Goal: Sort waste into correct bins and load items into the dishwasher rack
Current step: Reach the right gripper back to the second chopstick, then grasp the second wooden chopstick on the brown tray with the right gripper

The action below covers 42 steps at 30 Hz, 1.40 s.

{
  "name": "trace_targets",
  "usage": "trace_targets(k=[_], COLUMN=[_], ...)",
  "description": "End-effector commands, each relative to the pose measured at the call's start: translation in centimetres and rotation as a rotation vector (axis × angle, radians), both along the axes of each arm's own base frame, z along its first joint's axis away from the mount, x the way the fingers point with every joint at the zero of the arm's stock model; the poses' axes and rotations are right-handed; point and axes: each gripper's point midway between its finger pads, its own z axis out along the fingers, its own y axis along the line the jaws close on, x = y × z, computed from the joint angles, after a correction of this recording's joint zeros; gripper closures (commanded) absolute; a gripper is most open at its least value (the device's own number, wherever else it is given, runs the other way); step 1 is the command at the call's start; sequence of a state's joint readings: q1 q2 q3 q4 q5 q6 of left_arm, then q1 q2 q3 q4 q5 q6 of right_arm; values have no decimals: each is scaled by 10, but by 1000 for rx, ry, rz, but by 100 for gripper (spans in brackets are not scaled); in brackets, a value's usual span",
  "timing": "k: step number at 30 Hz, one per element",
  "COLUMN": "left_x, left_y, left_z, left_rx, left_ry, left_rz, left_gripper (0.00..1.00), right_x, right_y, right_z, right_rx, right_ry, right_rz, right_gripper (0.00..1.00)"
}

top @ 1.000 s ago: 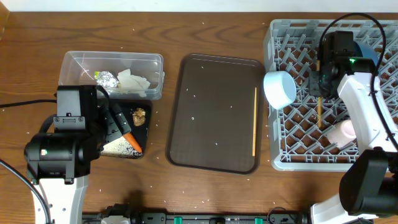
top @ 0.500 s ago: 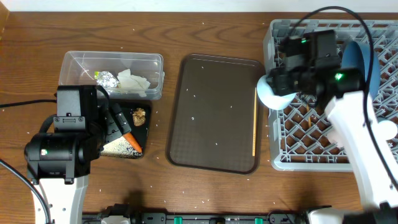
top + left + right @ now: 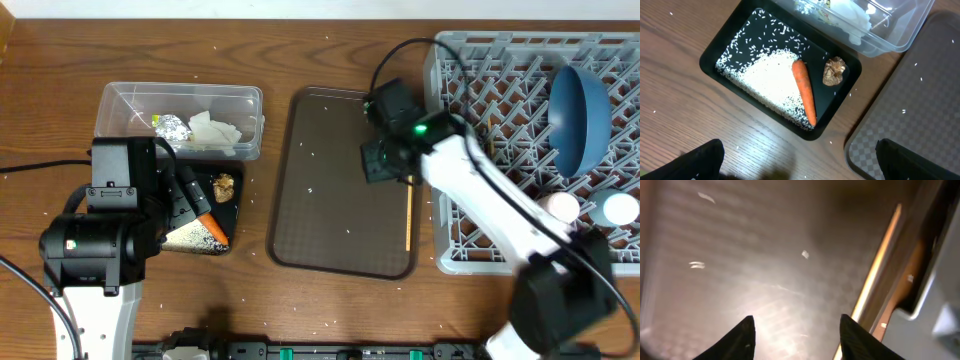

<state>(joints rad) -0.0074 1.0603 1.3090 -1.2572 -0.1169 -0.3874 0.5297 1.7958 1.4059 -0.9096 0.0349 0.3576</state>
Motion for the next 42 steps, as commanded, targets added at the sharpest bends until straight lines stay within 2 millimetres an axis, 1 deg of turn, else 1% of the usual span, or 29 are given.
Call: trace_targets(k=[1, 2, 6, 9, 14, 17, 24, 26, 27, 31, 35, 39, 42], left_x=[0, 0, 0, 0, 0, 0, 0, 0, 0, 0, 0, 0, 0], left_y=[4, 4, 4, 4, 4, 4, 4, 4, 4, 4, 4, 4, 4], left_z=[1, 1, 1, 1, 1, 1, 1, 1, 1, 1, 1, 1, 1], left_rx=[23, 23, 23, 23, 23, 23, 23, 23, 23, 23, 23, 23, 23], left_ry=[5, 5, 5, 5, 6, 5, 6, 5, 5, 6, 6, 6, 5], left_rz=[2, 2, 2, 2, 2, 2, 2, 2, 2, 2, 2, 2, 2], left_gripper=[2, 2, 2, 2, 2, 2, 2, 2, 2, 2, 2, 2, 2], right_x=[1, 0, -4, -6, -12, -14, -15, -16, -17, -18, -21, -29, -29], right_y=[-17, -19, -24, -34, -45, -52, -59, -57, -53, -49, -47, -43, -39], right_z=[-25, -34, -60, -75, -90, -91, -89, -90, -91, -94, -104, -119, -120], right_rx=[-94, -107, -153, -200, -243, -270, -306, -292, -275, -273, -272, -253, -232], right_ry=[36, 60, 119, 150, 199, 211, 206, 216, 223, 221, 249, 313, 318], right_rz=[-136, -146, -167, -218, -239, -257, -261, -258, -256, -245, -247, -246, -239], right_gripper=[55, 58, 56, 54, 54, 51, 50, 51, 55, 61, 62, 62, 62])
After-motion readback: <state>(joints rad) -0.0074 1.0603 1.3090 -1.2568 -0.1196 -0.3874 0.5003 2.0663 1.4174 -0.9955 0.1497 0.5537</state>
